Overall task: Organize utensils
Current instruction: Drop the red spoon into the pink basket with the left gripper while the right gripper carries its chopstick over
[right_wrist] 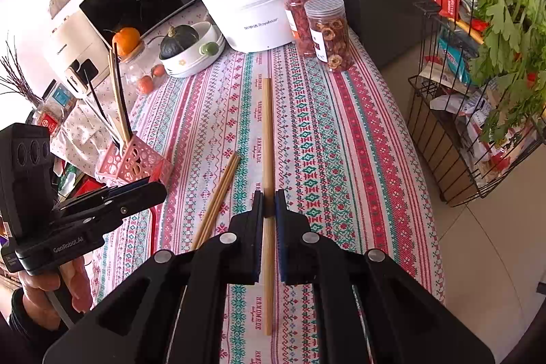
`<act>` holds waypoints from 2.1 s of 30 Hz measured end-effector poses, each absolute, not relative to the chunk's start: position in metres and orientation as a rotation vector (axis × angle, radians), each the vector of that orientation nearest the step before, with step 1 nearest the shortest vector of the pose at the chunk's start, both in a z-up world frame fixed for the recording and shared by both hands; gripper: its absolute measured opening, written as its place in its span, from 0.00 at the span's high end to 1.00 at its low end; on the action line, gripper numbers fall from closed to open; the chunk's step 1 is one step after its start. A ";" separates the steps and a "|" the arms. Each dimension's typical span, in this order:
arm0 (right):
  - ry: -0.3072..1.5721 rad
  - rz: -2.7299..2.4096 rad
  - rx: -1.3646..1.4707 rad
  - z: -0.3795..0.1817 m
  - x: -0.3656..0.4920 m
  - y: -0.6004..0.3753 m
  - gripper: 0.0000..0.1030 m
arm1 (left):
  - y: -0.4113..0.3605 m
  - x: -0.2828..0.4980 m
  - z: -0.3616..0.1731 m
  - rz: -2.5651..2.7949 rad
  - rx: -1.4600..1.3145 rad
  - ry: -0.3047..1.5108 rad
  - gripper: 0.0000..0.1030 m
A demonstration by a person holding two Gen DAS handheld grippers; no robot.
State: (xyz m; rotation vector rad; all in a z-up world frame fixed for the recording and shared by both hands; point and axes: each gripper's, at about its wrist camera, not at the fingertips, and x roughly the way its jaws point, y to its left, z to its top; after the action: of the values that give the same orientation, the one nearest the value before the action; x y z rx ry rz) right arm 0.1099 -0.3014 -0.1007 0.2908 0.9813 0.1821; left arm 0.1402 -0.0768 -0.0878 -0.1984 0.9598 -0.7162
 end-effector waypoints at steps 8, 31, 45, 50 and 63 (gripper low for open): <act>0.856 0.224 0.255 -0.056 0.098 -0.266 0.93 | -0.016 0.117 -0.033 -0.707 -0.231 0.737 0.75; 0.829 0.299 0.241 -0.044 0.119 -0.203 0.93 | 0.033 0.157 -0.019 -0.462 -0.199 0.205 0.75; 0.854 0.291 0.232 -0.054 0.129 -0.202 0.93 | 0.044 0.169 -0.030 -0.439 -0.237 0.187 0.76; 0.858 0.293 0.234 -0.054 0.130 -0.201 0.93 | 0.044 0.169 -0.046 -0.432 -0.216 0.234 0.75; 0.788 0.344 0.261 -0.033 0.121 -0.193 0.93 | 0.054 0.143 -0.035 -0.400 -0.248 0.453 0.07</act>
State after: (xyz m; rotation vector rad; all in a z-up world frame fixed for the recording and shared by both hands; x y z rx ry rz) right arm 0.1208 -0.1929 -0.0326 0.2607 0.7883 0.3435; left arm 0.1431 0.0540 -0.0349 -0.2477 0.4529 -0.4002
